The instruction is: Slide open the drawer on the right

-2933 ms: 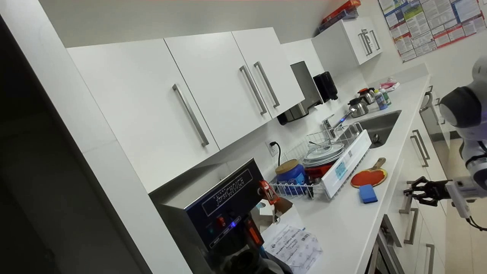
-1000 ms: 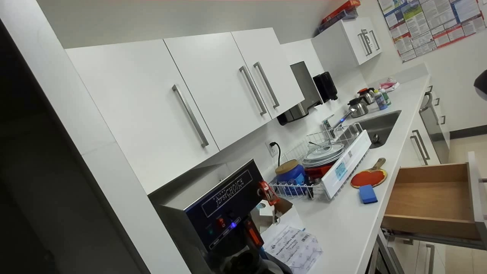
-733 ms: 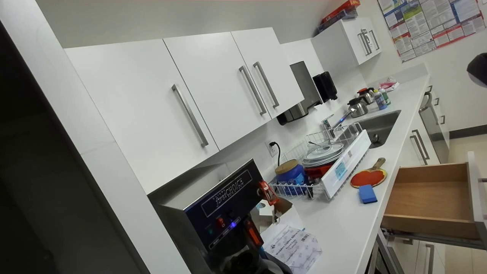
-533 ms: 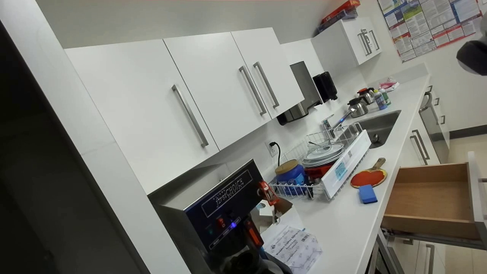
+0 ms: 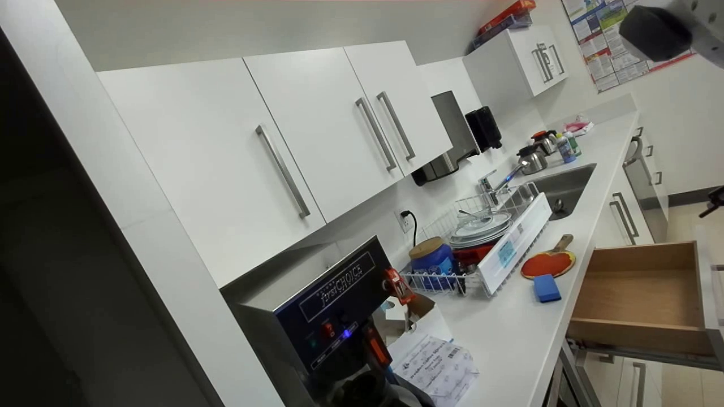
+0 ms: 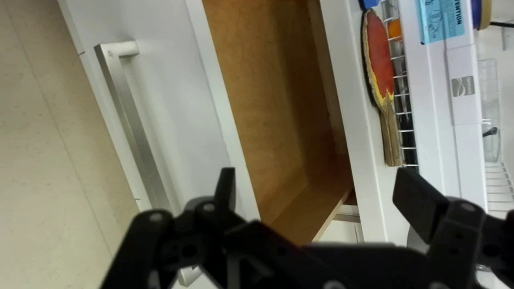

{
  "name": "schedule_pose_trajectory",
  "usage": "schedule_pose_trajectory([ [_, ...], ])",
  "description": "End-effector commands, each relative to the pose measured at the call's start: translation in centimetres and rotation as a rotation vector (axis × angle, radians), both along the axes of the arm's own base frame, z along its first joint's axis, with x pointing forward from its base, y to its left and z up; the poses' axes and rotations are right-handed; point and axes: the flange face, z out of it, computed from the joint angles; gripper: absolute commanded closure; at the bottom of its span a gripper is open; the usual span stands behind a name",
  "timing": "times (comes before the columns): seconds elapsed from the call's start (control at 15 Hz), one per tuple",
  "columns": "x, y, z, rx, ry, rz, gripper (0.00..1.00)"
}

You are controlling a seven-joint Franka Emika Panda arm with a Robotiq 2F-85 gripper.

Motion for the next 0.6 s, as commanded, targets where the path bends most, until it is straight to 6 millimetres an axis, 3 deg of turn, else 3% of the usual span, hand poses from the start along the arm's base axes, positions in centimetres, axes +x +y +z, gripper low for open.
schedule_pose_trajectory([
  [0.0, 3.2, 3.4, 5.7, -0.089, 0.122, 0.016, 0.00],
  [0.27, 8.5, 5.9, 10.8, -0.209, 0.264, 0.082, 0.00],
  [0.53, 12.6, 7.9, 14.1, -0.278, 0.370, 0.146, 0.00],
])
